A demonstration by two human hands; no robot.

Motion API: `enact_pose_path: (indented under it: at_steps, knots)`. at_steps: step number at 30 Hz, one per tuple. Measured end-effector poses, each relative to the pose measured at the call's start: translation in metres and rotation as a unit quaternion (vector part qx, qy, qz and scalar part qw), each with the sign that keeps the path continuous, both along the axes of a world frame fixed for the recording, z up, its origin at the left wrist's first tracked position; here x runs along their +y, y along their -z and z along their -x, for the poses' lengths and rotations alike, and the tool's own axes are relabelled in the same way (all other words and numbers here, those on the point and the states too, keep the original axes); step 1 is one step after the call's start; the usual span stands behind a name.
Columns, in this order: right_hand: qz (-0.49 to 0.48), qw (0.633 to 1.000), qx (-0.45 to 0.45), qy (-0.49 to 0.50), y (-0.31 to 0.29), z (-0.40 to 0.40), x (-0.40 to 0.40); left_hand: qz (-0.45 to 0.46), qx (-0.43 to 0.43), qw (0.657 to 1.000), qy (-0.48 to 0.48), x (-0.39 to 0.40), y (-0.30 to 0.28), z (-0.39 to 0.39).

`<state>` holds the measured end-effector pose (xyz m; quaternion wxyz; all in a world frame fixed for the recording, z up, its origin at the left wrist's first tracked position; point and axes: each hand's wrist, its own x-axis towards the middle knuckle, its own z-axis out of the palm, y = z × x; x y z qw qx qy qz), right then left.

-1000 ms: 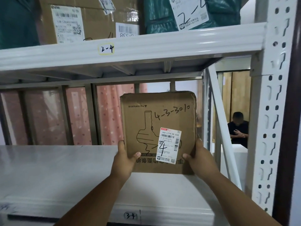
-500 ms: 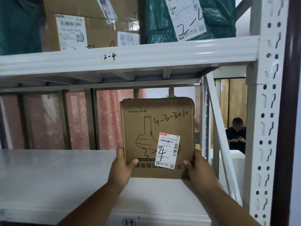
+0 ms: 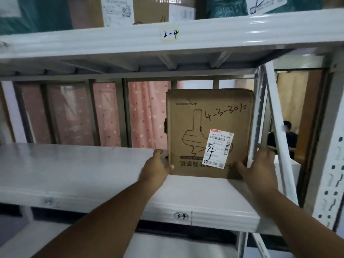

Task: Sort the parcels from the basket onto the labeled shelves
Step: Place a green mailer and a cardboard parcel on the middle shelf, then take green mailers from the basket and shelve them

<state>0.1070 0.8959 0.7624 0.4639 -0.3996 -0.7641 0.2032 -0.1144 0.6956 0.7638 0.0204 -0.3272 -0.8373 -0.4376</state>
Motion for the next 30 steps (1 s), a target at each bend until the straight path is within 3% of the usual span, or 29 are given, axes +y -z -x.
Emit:
enact_pose_path:
  at_steps: [3,6,11,14,23,30]
  knots:
    - [-0.047,0.996,0.032,0.070,-0.008,0.002,-0.026,0.041,0.005,0.999,-0.006,-0.038,-0.009,0.018]
    - [-0.170,0.982,0.028,0.077,-0.018,0.012,-0.061,0.072,0.018,0.997,-0.033,-0.085,-0.020,0.035]
    - [-0.230,0.962,-0.129,-0.078,-0.045,0.068,-0.126,0.134,0.036,0.986,-0.089,-0.165,-0.037,0.061]
    - [-0.249,0.920,-0.217,-0.212,-0.054,0.110,-0.173,0.148,0.044,0.979,-0.137,-0.217,-0.043,0.077]
    - [-0.227,0.831,-0.237,-0.450,-0.032,0.215,-0.328,0.168,-0.016,0.956,-0.239,-0.383,-0.027,0.114]
    - [-0.242,0.759,-0.246,-0.553,0.022,0.269,-0.432,0.214,-0.066,0.909,-0.351,-0.502,0.020,0.117]
